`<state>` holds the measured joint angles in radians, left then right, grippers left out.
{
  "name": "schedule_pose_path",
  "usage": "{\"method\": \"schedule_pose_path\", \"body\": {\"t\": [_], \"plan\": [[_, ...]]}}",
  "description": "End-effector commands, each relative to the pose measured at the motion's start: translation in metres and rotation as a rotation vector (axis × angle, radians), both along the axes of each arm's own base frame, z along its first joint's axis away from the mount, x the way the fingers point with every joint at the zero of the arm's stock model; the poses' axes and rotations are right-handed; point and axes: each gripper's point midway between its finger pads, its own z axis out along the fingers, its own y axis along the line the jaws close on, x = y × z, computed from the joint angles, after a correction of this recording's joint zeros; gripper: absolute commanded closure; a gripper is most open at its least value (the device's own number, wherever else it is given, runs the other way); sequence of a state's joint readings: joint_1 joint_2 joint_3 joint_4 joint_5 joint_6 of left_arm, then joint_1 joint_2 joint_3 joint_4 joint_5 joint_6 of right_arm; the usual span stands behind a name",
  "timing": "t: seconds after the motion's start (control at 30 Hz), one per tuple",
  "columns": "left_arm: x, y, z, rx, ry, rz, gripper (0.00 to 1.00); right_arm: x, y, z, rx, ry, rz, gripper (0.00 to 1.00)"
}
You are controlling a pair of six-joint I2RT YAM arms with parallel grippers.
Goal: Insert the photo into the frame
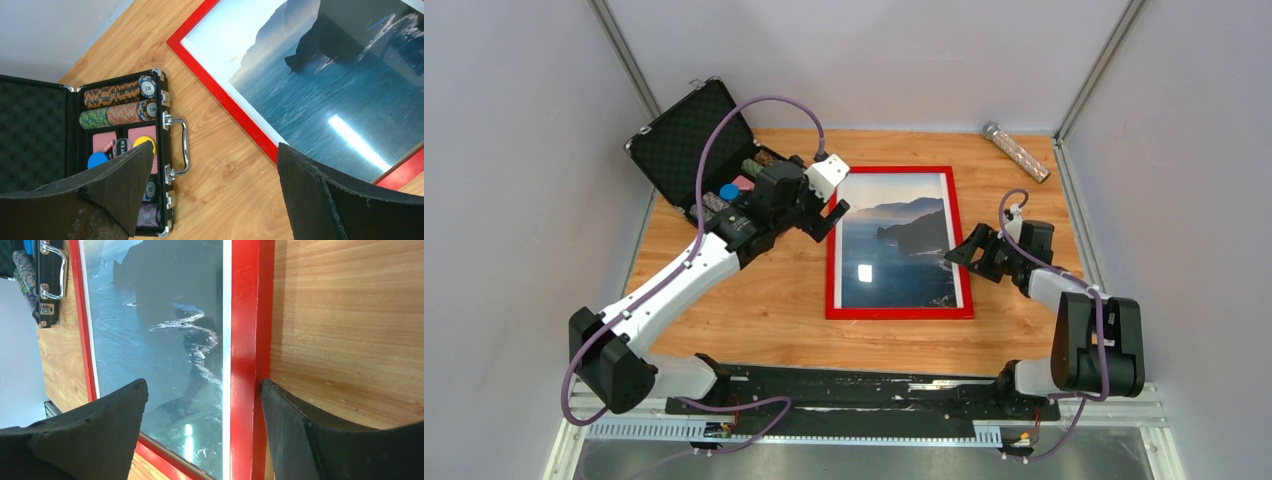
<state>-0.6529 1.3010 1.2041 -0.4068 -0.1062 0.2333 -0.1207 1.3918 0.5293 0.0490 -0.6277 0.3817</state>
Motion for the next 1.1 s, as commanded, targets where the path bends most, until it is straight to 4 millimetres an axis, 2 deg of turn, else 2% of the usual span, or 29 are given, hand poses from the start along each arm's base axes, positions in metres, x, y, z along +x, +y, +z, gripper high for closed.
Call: {"method": "schedule_pose_path", "body": {"t": [0.0,0.3,0.47,0.57,0.67,0.83,1.07], "plan": [[0.002,0.003,0.019,-0.042,-0.052,0.016,0.0,0.008,0.015,0.019,0.023,-0.073,0.077,0.2],[0.003,0.007,0.02,-0.045,-0.048,0.031,0.0,0.014,0.013,0.03,0.004,-0.111,0.082,0.2],[0.004,0.017,0.021,-0.055,-0.04,0.062,0.0,0.022,0.005,0.053,-0.064,-0.2,0.068,0.15],[0.006,0.025,0.022,-0.064,-0.037,0.09,0.0,0.024,-0.003,0.068,-0.119,-0.268,0.04,0.07],[0.006,0.04,0.021,-0.082,-0.036,0.136,0.0,0.028,-0.013,0.088,-0.177,-0.346,0.005,0.0],[0.008,0.07,0.021,-0.149,-0.029,0.21,0.0,0.034,-0.035,0.126,-0.262,-0.455,-0.08,0.0],[0.011,0.115,0.021,-0.274,-0.004,0.359,0.0,0.036,-0.069,0.166,-0.376,-0.561,-0.22,0.0]]}}
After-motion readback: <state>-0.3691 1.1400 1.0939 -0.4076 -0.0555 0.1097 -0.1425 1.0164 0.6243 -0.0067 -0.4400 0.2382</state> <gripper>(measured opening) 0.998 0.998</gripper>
